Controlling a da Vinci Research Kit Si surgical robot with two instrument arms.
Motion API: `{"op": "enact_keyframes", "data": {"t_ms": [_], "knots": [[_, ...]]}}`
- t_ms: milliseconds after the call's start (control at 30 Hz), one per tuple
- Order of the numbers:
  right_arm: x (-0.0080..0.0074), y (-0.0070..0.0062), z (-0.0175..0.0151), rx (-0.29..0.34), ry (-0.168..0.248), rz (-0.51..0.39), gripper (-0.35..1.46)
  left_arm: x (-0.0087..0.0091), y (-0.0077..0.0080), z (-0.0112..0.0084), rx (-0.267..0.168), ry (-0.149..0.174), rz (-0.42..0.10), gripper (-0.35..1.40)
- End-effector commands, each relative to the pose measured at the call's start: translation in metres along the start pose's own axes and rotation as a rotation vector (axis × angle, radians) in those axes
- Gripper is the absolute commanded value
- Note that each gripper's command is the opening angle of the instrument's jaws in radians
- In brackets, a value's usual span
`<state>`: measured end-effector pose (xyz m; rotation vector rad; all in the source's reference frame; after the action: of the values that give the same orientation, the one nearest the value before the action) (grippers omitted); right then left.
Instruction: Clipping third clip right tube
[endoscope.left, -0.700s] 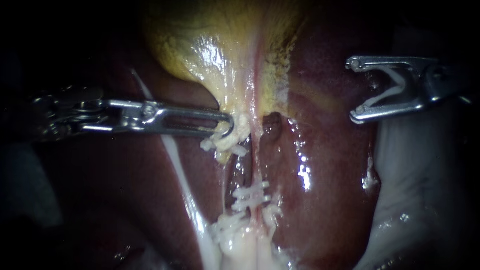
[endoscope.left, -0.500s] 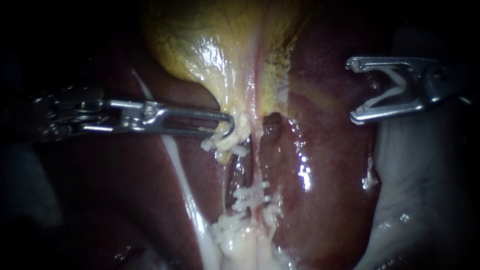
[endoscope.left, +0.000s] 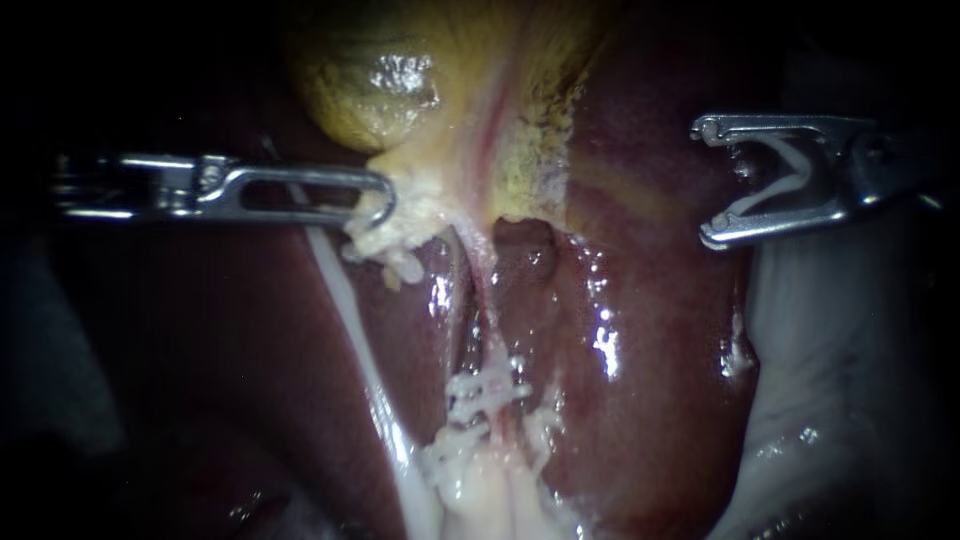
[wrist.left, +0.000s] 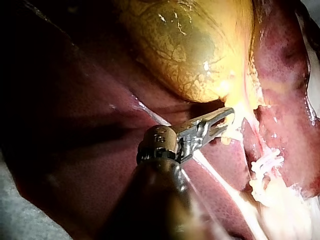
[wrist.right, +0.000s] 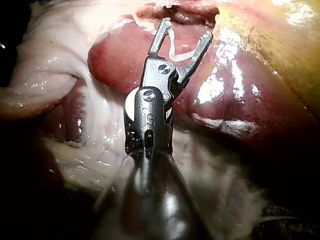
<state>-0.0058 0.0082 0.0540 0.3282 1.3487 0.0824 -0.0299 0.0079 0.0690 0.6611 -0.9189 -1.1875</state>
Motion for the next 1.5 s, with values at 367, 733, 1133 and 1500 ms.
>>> {"op": "enact_keyframes", "data": {"t_ms": [367,733,1133,1500], "knots": [[-0.0001,0.0,0.0001,0.0,0.0,-0.001,0.49,0.0002,-0.0004,-0.0003,-0.003,-0.002,-0.001,-0.35],[-0.0026,-0.0018,0.0048,-0.021,-0.003,0.175,0.5,0.0004,-0.0009,-0.0004,-0.004,-0.003,0.003,-0.35],[-0.0065,-0.0029,0.0117,-0.006,-0.029,0.387,0.5,0.0004,-0.0015,-0.0005,-0.006,-0.004,0.012,-0.35],[-0.0098,-0.0024,0.0181,-0.01,-0.049,0.502,0.5,0.0004,-0.0023,-0.0008,-0.005,-0.007,0.015,-0.35]]}}
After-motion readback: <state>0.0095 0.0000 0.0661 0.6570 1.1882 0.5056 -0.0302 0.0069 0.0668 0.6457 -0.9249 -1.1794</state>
